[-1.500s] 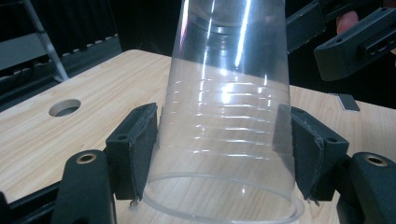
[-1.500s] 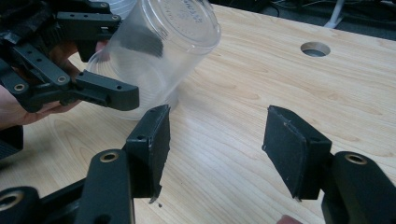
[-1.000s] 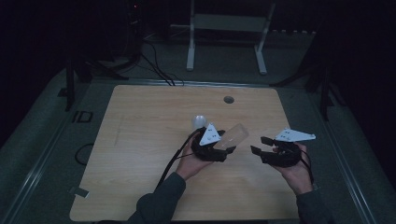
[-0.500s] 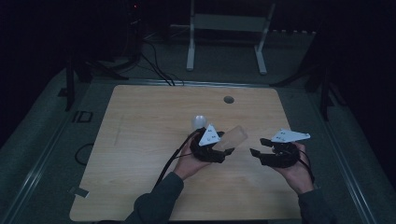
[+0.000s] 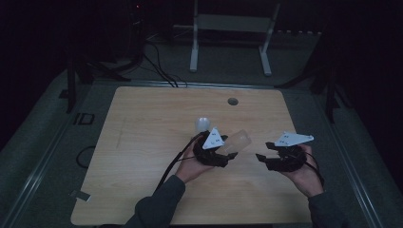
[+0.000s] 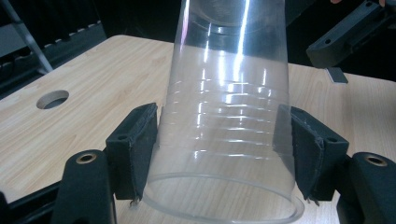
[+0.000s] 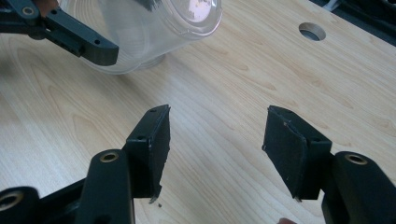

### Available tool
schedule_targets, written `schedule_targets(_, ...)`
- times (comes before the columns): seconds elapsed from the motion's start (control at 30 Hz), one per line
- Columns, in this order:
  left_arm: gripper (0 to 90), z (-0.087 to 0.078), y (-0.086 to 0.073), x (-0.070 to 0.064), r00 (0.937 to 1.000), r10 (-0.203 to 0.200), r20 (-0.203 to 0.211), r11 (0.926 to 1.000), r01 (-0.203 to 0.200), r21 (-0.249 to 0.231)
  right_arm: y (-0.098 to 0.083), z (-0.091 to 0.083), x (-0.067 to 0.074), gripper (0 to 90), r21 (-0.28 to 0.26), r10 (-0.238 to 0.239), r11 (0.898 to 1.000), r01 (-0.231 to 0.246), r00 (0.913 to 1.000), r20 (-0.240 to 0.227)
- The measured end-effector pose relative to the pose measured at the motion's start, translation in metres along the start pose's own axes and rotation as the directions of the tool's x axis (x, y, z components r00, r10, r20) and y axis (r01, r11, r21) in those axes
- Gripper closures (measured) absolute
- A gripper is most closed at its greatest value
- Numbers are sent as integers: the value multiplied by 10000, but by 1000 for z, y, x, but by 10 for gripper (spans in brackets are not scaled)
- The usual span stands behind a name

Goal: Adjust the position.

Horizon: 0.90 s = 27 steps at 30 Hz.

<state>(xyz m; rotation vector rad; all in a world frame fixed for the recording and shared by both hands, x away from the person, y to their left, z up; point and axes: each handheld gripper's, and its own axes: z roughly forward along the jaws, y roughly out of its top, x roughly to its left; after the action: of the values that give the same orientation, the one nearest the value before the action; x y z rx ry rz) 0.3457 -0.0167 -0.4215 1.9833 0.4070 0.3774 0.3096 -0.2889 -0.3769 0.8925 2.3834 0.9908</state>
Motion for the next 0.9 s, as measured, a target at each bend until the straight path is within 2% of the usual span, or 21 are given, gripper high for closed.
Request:
schedule_targets(0.4, 316, 0, -4, 0, 9990, 182, 412, 9995, -192, 233, 4, 1, 3, 403, 318, -494, 9983, 497, 9987, -84)
schedule_targets(0.9, 316, 1, -6, -2, 9939, 475, 994, 9969, -534, 576, 7, 1, 5, 373, 736, -793, 9940, 806, 9966, -203)
